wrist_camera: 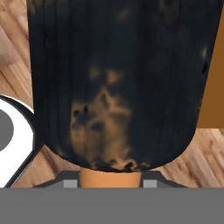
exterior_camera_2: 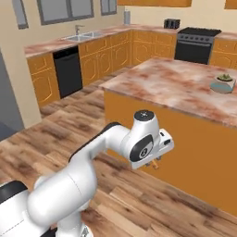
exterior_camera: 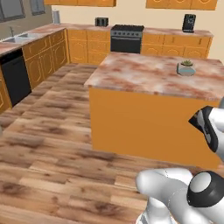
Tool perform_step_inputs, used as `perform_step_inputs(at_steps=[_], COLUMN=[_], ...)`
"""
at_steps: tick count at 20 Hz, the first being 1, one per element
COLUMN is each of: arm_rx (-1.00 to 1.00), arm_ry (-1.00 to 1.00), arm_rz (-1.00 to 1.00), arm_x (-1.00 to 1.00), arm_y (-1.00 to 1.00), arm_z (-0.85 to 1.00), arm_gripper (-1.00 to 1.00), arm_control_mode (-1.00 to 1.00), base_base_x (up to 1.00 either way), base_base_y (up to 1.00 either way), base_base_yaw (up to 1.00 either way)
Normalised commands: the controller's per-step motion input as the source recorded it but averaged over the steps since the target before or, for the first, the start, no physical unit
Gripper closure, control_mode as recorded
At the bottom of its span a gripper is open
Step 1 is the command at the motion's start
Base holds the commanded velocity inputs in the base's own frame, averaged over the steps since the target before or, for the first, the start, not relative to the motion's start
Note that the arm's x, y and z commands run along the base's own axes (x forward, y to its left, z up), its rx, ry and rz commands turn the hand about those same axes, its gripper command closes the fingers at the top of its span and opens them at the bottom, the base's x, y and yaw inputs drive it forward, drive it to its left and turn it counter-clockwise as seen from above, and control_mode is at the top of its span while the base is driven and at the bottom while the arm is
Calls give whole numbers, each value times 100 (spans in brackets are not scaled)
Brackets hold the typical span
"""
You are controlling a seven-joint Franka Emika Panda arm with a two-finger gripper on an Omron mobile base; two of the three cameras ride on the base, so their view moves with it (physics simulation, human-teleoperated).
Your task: Restock the sink supplies by placing the sponge and soap dispenser on the counter and next to the sink. Make sure the soap dispenser is upright.
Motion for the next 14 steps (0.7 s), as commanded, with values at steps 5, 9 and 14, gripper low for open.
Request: perform_step_inputs(at_steps=[5,9,14], arm_rx=[0,0,0], arm_ry=[0,0,0], arm_rz=[0,0,0], arm_x=[0,0,0], arm_y=[0,0,0], arm_z=[0,0,0], arm_gripper=[100,100,100], arm_control_mode=[100,100,100], base_base_x=[33,53,67], base_base_y=[-38,-13,0], base_base_yaw=[-53,-40,-26])
